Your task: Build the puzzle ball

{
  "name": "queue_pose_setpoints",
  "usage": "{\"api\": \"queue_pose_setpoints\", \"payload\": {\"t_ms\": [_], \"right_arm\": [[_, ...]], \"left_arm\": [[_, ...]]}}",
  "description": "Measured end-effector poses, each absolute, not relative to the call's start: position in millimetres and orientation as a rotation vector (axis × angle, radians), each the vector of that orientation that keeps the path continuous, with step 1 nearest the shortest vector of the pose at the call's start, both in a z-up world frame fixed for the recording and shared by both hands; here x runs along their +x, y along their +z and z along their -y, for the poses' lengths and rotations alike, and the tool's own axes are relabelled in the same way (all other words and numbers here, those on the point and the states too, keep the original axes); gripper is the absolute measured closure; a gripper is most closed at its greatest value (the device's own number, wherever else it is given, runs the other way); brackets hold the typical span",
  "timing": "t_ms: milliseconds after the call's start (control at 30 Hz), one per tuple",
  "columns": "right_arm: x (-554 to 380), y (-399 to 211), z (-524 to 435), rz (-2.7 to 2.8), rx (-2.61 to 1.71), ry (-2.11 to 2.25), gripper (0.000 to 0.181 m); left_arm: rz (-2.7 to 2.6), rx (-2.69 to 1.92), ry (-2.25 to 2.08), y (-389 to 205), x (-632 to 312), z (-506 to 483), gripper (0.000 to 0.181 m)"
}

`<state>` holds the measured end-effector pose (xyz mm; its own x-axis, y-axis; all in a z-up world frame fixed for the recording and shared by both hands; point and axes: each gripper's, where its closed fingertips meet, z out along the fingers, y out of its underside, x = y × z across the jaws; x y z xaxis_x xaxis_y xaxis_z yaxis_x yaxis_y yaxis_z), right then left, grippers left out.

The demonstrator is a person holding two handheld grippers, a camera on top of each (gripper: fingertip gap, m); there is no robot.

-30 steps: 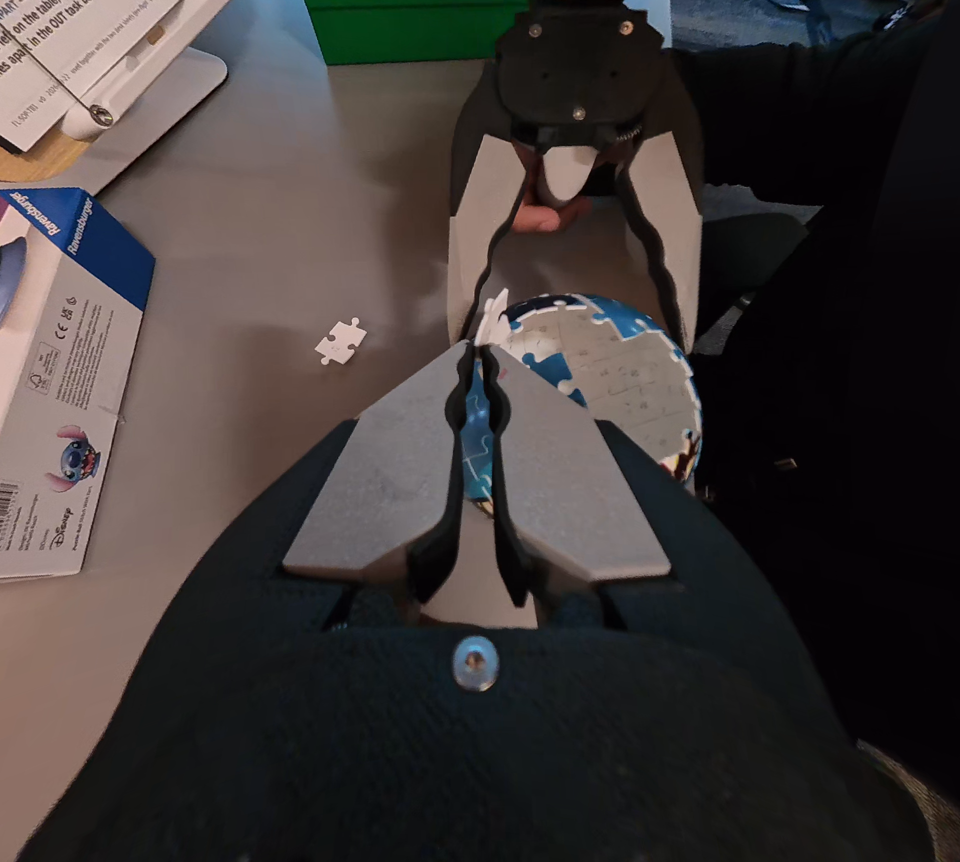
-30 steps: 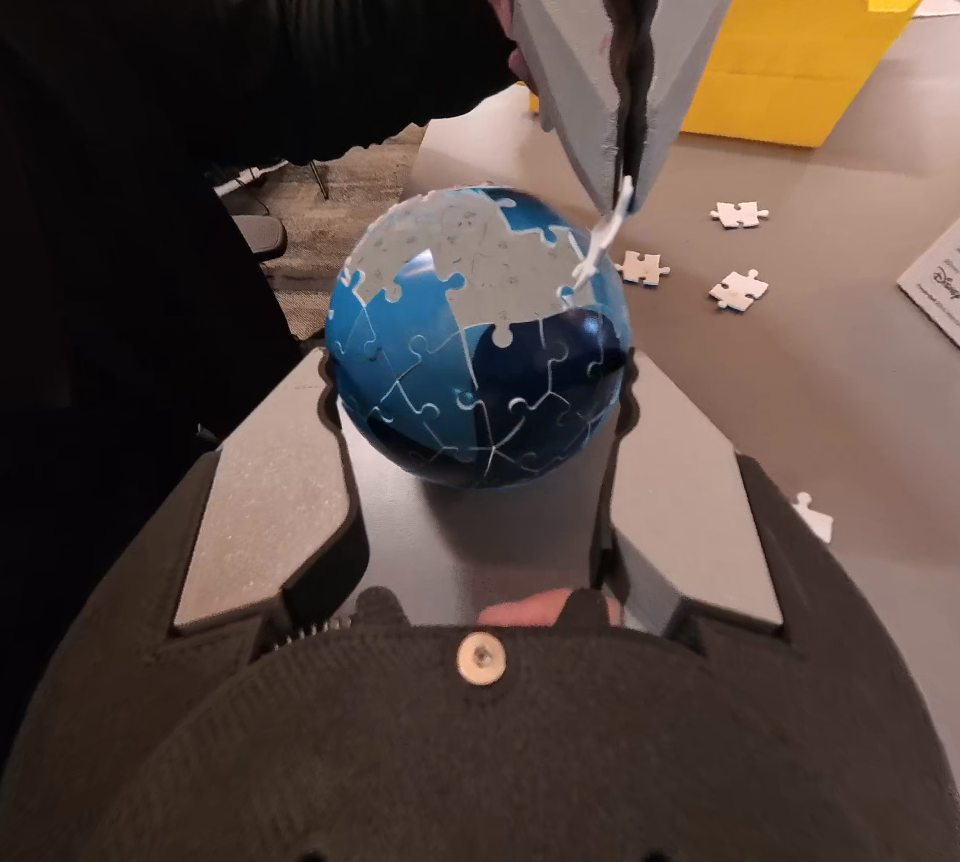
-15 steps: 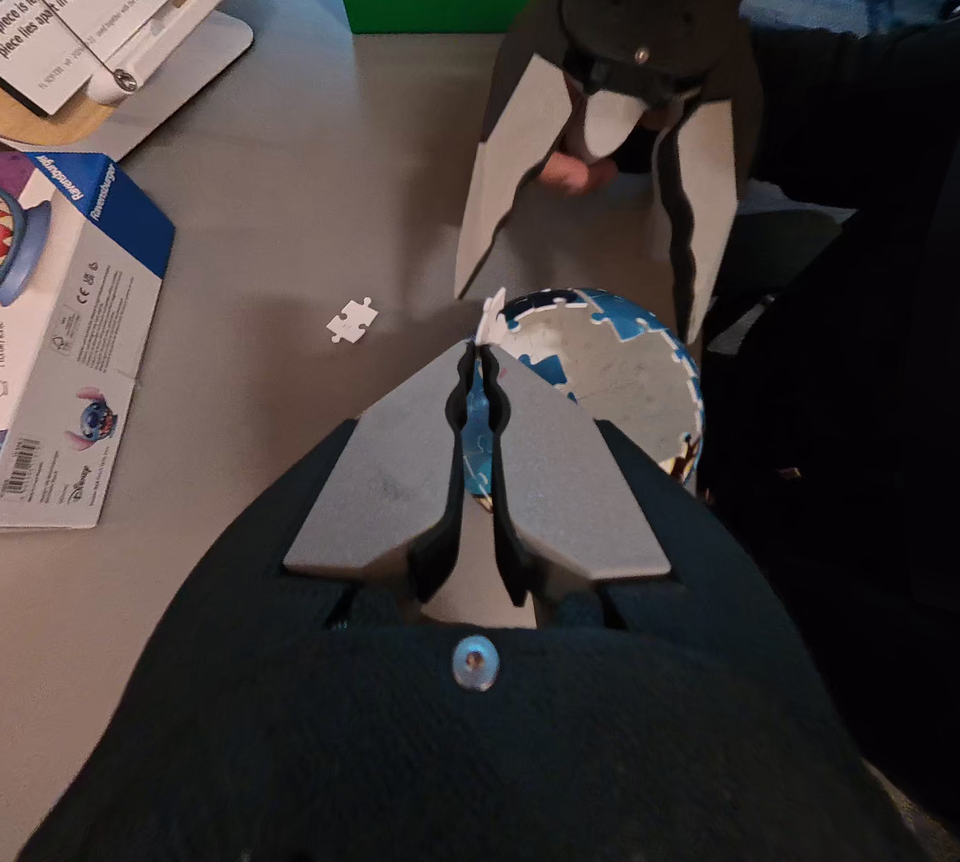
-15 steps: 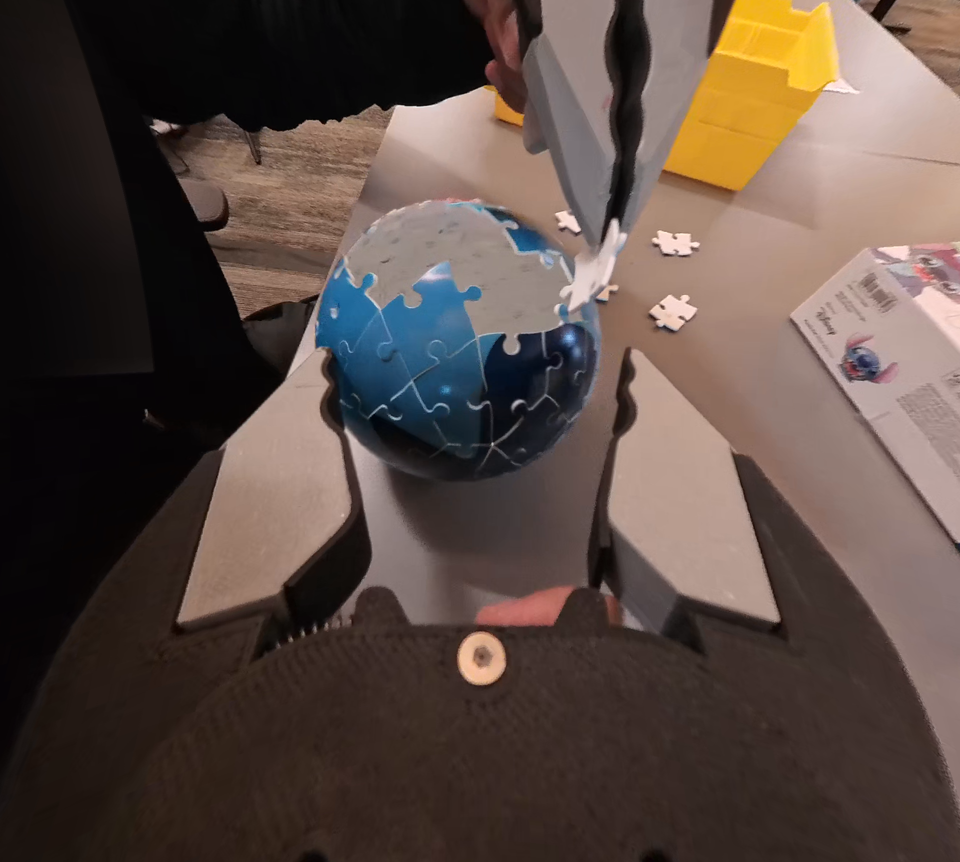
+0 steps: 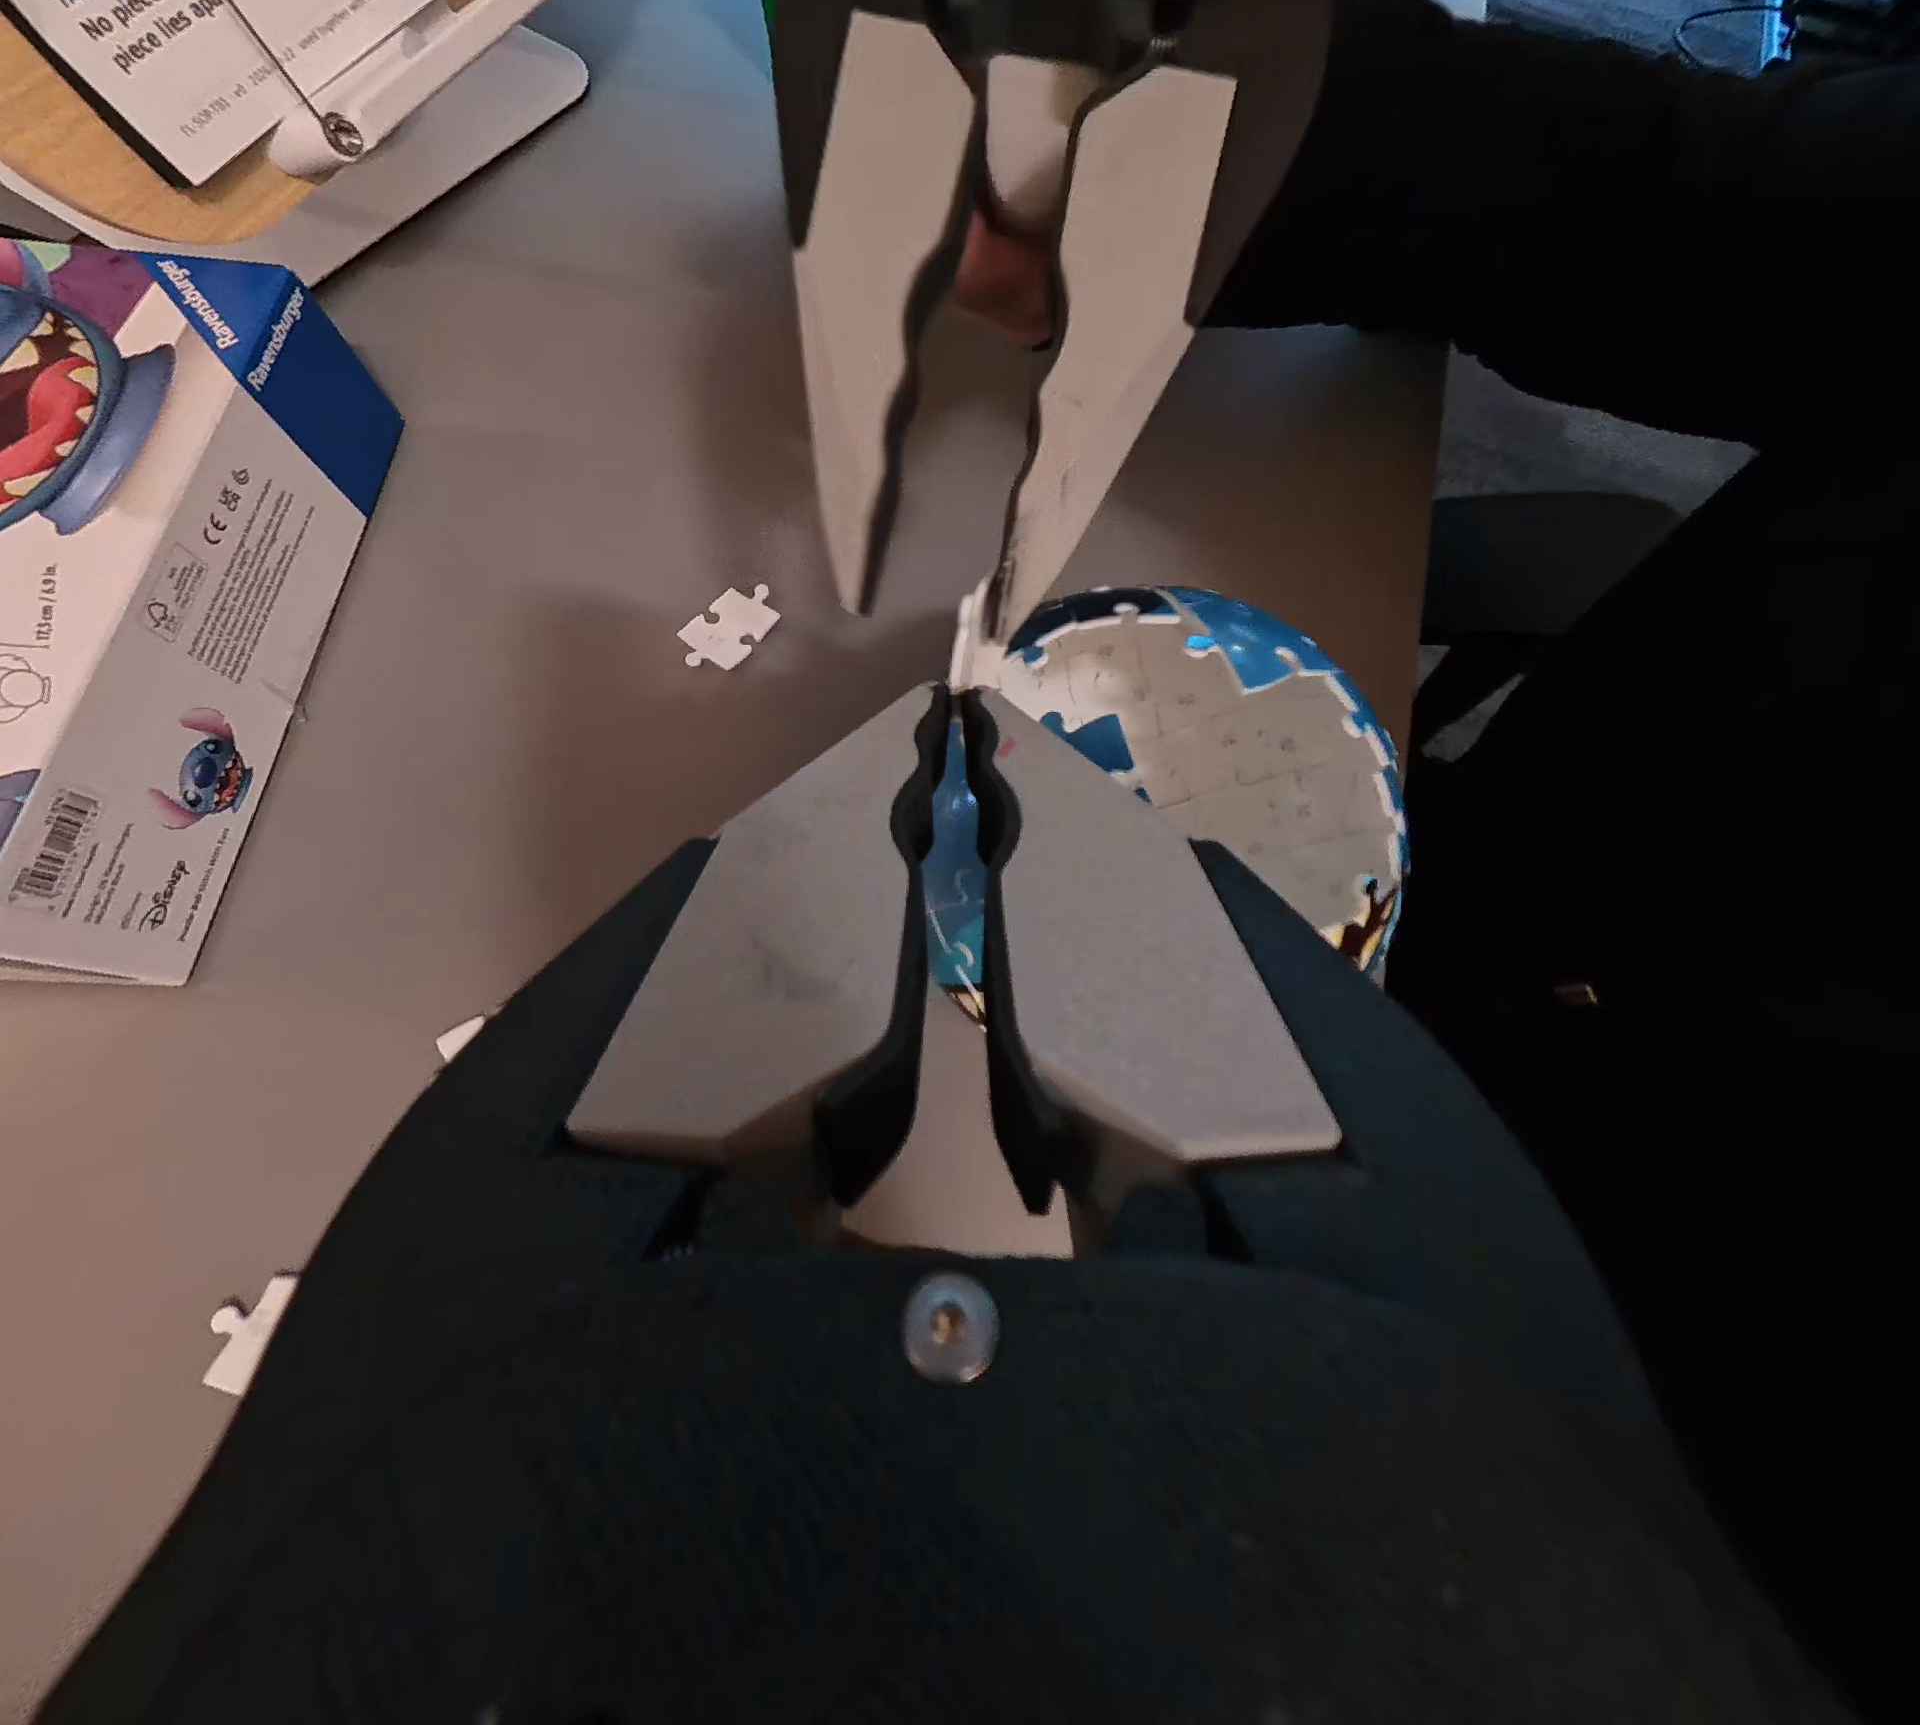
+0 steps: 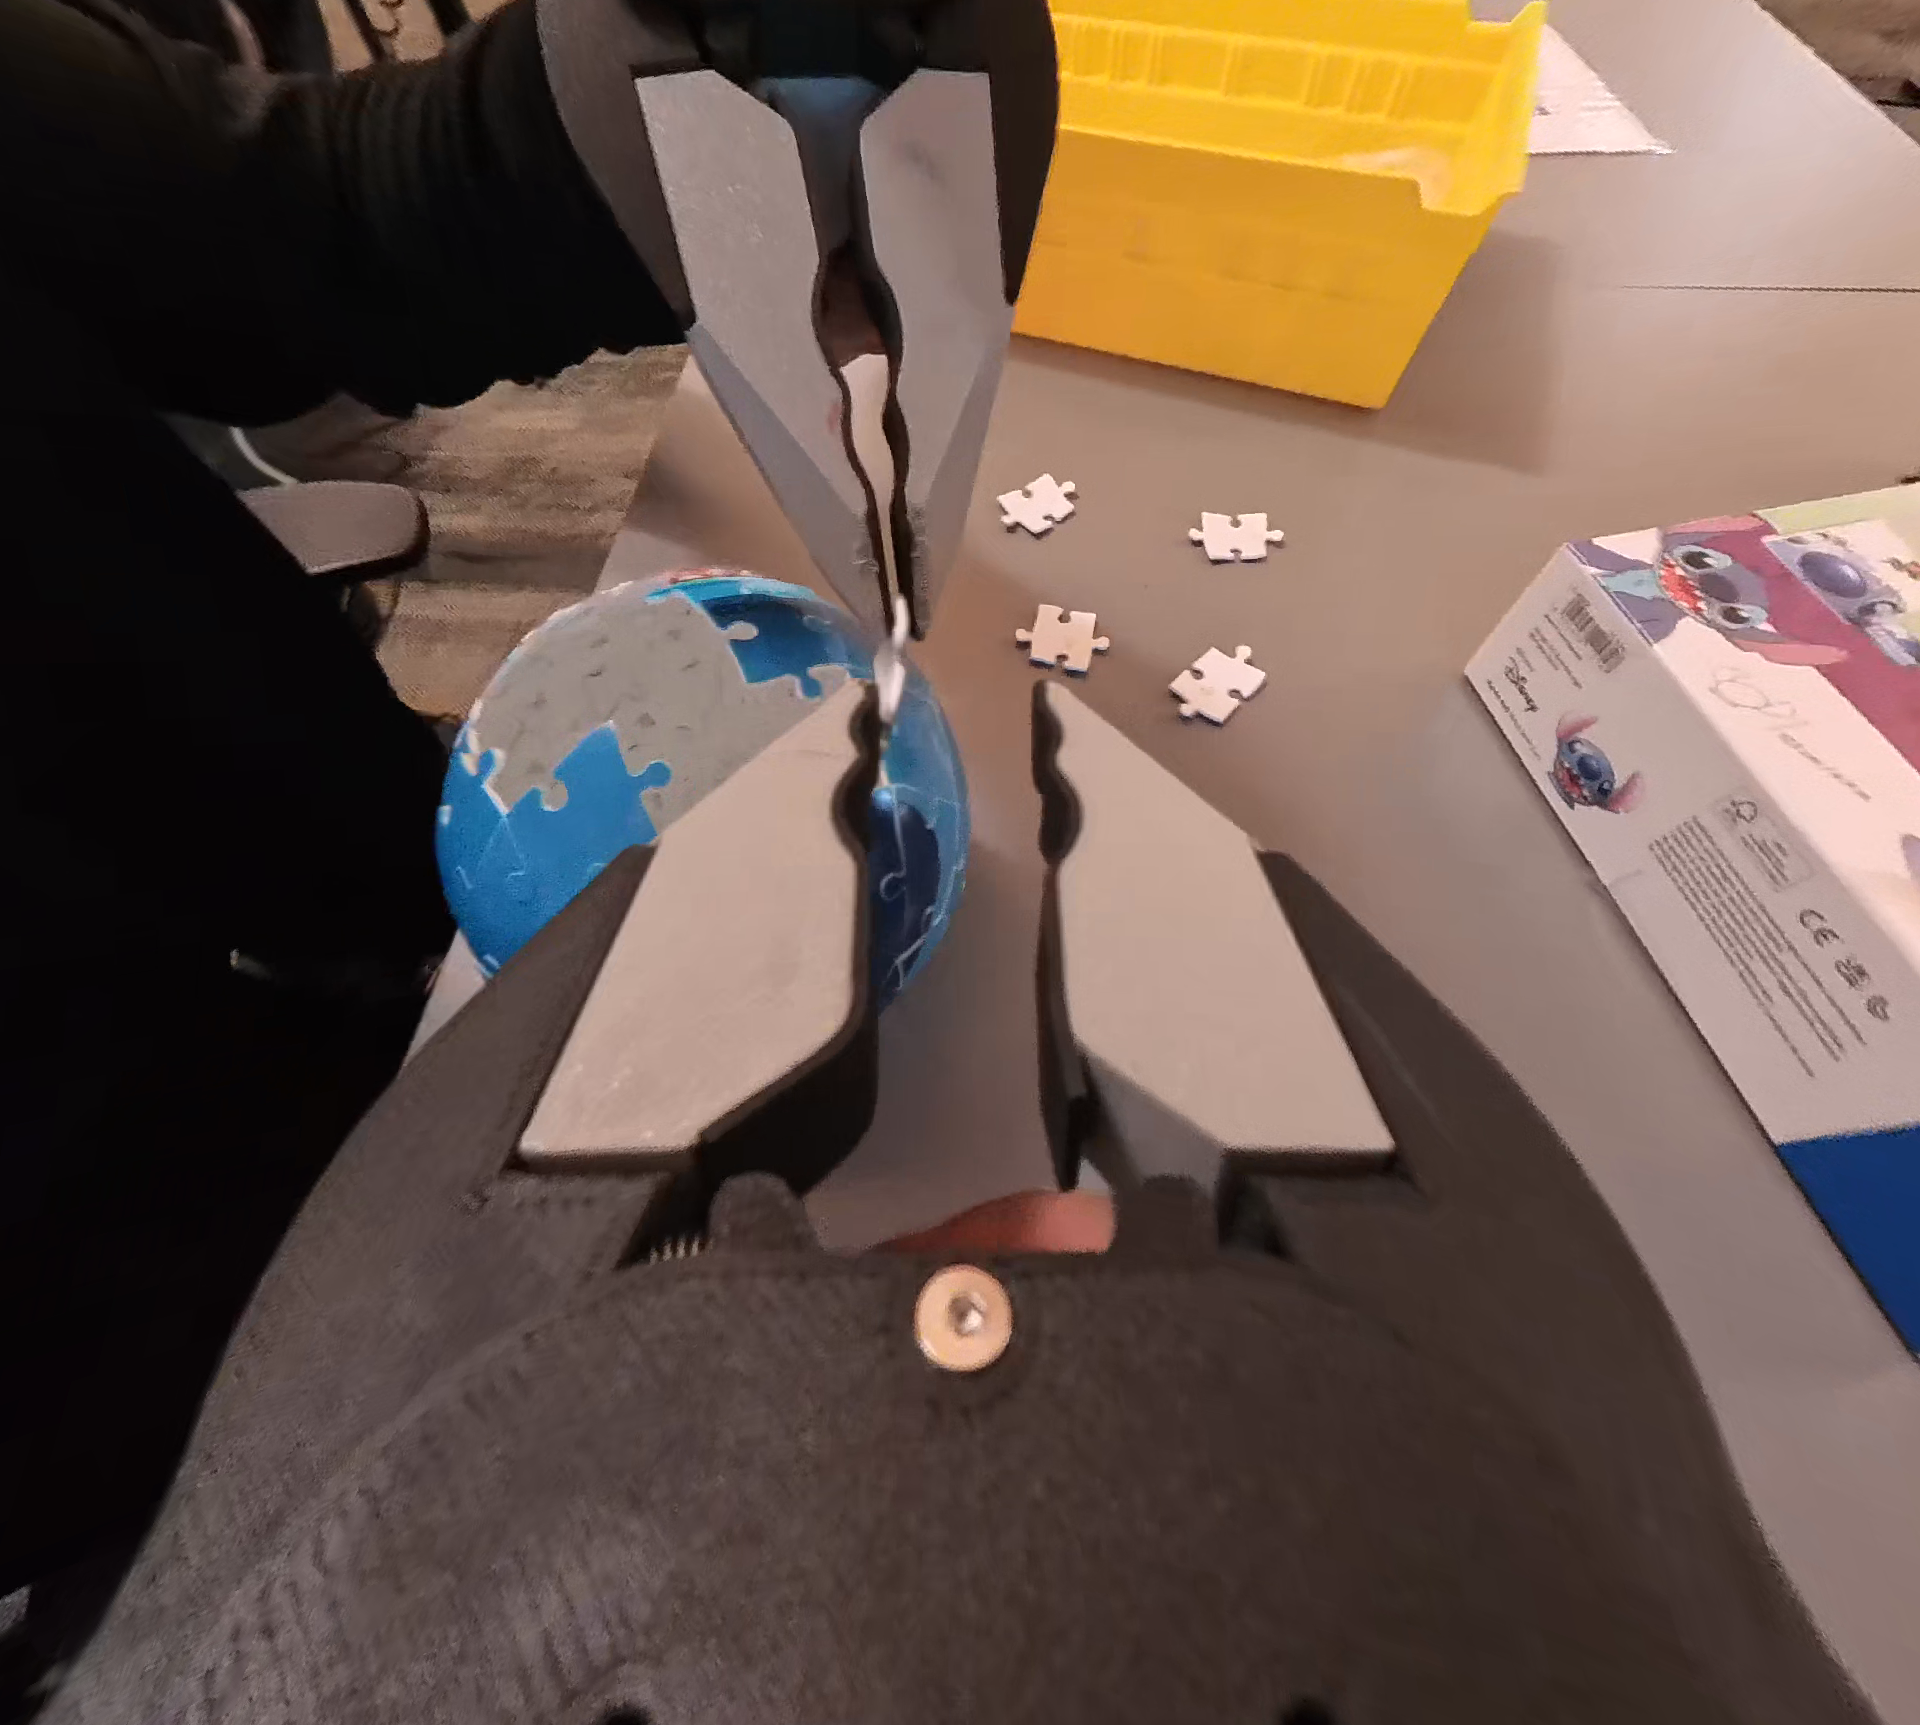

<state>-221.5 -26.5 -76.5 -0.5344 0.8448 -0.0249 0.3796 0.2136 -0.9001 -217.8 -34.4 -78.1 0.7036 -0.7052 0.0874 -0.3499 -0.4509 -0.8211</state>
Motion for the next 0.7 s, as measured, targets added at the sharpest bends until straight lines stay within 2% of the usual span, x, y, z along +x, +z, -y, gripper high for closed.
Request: {"api": "queue_pose_setpoints", "payload": {"t_ms": [67,100,300,333,467,533,700], "right_arm": [[-221,-79,34,2.058,-1.086,1.292,0.175],[-221,-79,37,2.068,-1.067,1.288,0.179],[-219,-66,42,2.008,-0.942,1.255,0.181],[-219,-63,42,1.986,-0.913,1.249,0.181],[-213,-53,34,1.904,-0.797,1.144,0.181],[-205,-47,33,1.866,-0.663,1.056,0.181],[-202,-44,33,1.778,-0.395,0.759,0.181]], "left_arm": [[-0.788,-2.069,-0.532,-78,-219,35,0.181],[-0.783,-2.067,-0.524,-77,-219,36,0.181],[-0.763,-2.002,-0.439,-66,-217,41,0.181],[-0.746,-1.991,-0.415,-63,-218,42,0.178],[-0.7,-1.963,-0.421,-62,-225,60,0.137],[-0.662,-1.936,-0.487,-60,-227,74,0.131],[-0.558,-1.909,-0.588,-62,-227,85,0.132]]}}
